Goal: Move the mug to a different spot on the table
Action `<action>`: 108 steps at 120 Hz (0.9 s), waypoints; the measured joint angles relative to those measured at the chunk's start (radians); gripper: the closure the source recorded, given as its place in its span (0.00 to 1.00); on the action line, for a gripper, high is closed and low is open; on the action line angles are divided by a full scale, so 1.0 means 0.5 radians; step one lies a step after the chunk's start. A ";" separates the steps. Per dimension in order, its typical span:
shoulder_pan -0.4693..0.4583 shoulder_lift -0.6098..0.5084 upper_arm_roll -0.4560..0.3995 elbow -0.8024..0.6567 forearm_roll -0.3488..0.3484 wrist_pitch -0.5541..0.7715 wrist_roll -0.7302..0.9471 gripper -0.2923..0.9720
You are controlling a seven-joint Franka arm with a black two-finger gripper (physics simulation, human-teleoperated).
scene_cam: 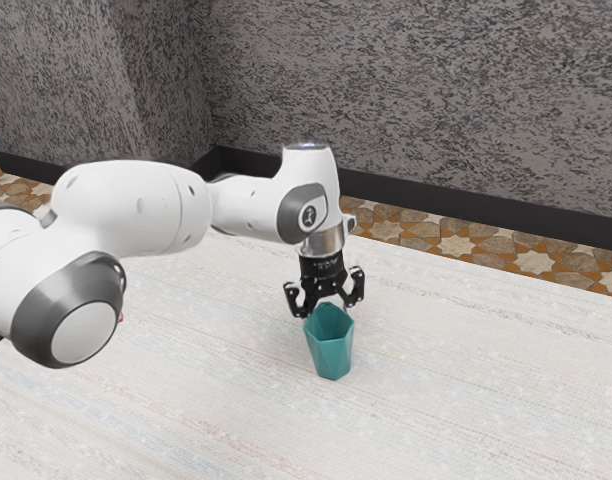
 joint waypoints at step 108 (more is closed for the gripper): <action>-0.007 -0.285 0.221 -0.165 -0.096 -0.216 0.200 0.75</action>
